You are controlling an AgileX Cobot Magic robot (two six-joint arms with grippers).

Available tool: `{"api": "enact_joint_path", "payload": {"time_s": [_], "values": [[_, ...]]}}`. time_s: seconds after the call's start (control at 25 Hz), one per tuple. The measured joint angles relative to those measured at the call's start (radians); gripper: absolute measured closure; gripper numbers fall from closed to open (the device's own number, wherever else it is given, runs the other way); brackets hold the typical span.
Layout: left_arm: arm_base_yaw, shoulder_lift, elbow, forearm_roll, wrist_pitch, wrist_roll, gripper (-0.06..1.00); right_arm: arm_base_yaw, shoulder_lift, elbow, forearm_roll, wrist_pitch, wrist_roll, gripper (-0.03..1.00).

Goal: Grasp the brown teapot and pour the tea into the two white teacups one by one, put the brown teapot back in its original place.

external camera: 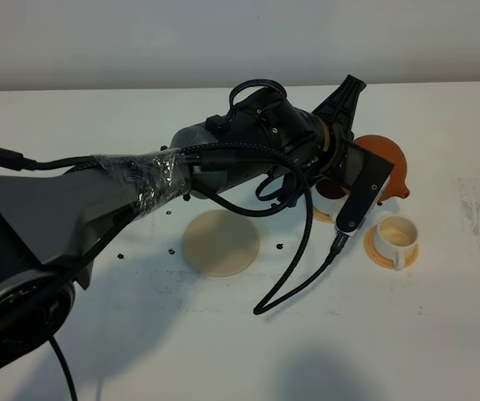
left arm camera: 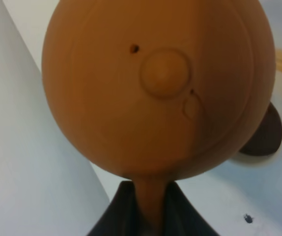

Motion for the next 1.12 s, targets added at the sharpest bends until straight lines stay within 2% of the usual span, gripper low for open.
{"api": "enact_joint_path", "payload": {"time_s": [0.24, 0.56, 0.84, 1.12], "values": [[-0.01, 0.0, 0.0, 0.051, -0.002, 0.021, 0.85, 0.0, 0.0, 0.0, 0.0, 0.0, 0.0, 0.45], [-0.013, 0.0, 0.0, 0.061, 0.001, 0.106, 0.85, 0.0, 0.0, 0.0, 0.0, 0.0, 0.0, 0.45], [-0.015, 0.0, 0.0, 0.138, 0.0, 0.111, 0.85, 0.0, 0.0, 0.0, 0.0, 0.0, 0.0, 0.45], [-0.03, 0.0, 0.0, 0.18, -0.002, 0.113, 0.85, 0.0, 0.0, 0.0, 0.0, 0.0, 0.0, 0.45]]}}
